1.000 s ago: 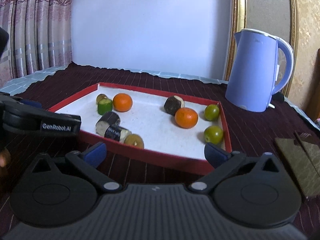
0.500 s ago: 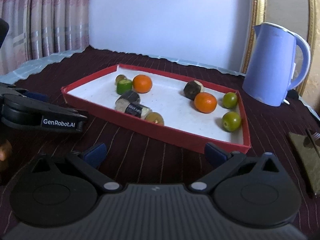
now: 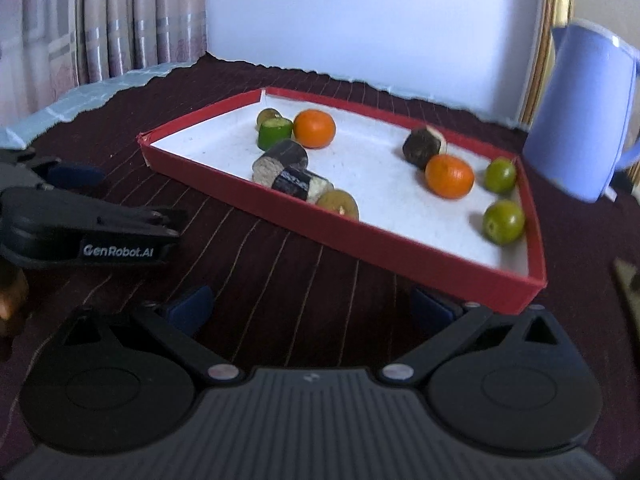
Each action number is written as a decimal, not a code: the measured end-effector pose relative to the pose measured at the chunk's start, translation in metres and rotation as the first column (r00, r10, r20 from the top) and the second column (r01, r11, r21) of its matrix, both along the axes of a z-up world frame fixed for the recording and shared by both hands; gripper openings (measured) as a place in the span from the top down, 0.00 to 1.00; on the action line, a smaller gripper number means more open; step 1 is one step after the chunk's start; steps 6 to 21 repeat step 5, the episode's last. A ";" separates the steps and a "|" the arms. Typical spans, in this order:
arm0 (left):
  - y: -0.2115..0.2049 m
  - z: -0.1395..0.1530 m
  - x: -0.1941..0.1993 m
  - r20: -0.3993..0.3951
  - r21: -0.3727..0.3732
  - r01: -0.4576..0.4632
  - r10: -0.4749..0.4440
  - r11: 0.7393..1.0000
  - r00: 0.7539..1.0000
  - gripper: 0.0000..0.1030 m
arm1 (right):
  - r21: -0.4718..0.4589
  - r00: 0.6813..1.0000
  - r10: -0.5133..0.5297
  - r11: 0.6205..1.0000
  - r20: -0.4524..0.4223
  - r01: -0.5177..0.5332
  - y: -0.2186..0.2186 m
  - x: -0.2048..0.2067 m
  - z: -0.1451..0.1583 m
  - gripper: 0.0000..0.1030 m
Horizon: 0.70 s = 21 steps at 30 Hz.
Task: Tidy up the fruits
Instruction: 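Withdraw both open grippers from the tray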
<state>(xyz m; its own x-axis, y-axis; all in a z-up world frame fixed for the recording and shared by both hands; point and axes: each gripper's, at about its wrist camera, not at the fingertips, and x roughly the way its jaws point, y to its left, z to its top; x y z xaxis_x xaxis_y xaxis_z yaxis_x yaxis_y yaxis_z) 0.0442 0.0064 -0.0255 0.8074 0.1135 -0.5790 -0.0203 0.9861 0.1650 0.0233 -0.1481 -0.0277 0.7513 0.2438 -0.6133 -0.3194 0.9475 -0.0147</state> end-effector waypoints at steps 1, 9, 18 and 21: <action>0.000 0.000 0.000 0.001 0.001 0.000 0.000 1.000 1.000 0.14 | 0.022 1.000 -0.001 1.000 -0.012 0.002 -0.003 0.002 -0.001 0.00; 0.003 -0.001 0.001 -0.004 -0.013 0.006 -0.006 1.000 1.000 0.14 | 0.016 1.000 -0.002 1.000 -0.010 0.002 -0.001 0.002 -0.002 0.00; 0.003 -0.001 0.001 -0.004 -0.013 0.006 -0.006 1.000 1.000 0.14 | 0.016 1.000 -0.002 1.000 -0.010 0.002 -0.001 0.002 -0.002 0.00; 0.003 -0.001 0.001 -0.004 -0.013 0.006 -0.006 1.000 1.000 0.14 | 0.016 1.000 -0.002 1.000 -0.010 0.002 -0.001 0.002 -0.002 0.00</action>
